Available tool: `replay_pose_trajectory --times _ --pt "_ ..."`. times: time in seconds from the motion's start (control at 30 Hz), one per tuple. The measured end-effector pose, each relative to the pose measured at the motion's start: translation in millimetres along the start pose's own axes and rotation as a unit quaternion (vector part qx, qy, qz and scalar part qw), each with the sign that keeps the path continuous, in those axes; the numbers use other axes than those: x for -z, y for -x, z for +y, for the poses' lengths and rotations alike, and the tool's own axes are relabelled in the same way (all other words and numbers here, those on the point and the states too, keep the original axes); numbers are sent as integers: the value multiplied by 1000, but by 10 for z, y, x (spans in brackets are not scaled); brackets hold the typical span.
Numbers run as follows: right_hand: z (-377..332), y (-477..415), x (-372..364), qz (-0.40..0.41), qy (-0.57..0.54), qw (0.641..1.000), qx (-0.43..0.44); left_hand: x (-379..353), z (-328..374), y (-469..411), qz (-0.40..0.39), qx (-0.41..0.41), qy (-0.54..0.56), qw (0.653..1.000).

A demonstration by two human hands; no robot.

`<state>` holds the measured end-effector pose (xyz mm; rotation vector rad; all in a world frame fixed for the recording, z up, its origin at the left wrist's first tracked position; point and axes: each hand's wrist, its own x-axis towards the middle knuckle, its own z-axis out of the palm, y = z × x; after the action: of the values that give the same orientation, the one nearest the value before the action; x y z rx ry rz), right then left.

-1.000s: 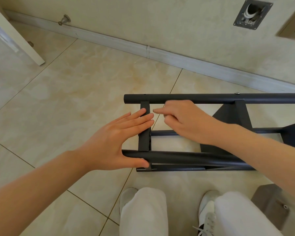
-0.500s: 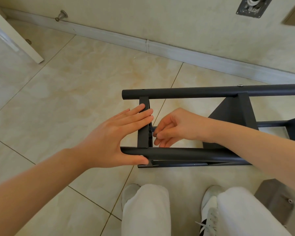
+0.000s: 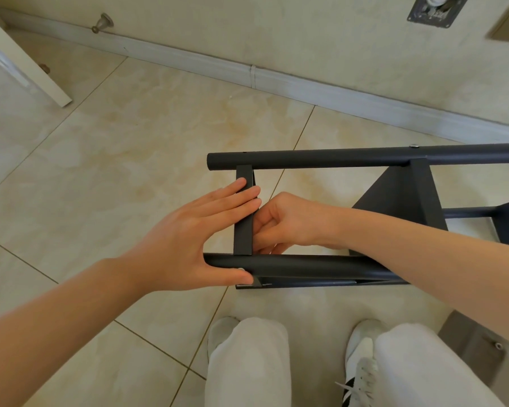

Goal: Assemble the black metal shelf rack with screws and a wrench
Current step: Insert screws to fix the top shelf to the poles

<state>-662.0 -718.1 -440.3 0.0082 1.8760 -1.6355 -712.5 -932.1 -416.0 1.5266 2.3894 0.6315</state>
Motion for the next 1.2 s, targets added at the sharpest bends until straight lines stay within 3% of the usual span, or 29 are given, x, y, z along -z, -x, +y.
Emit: replay_pose_trajectory --times 0.33,0.5,0.8,1.2 --pt "52 1 46 -34 -34 999 -6 -20 -13 14 3 -7 -3 1000" --pt "76 -43 48 -45 -32 997 -48 -26 -11 20 -2 -12 -2 1000" --pt "69 -150 53 -139 -82 977 -137 -40 13 78 1 -3 4 1000" --pt "129 -171 32 -136 -89 976 -146 -92 40 123 12 -7 10 1000"
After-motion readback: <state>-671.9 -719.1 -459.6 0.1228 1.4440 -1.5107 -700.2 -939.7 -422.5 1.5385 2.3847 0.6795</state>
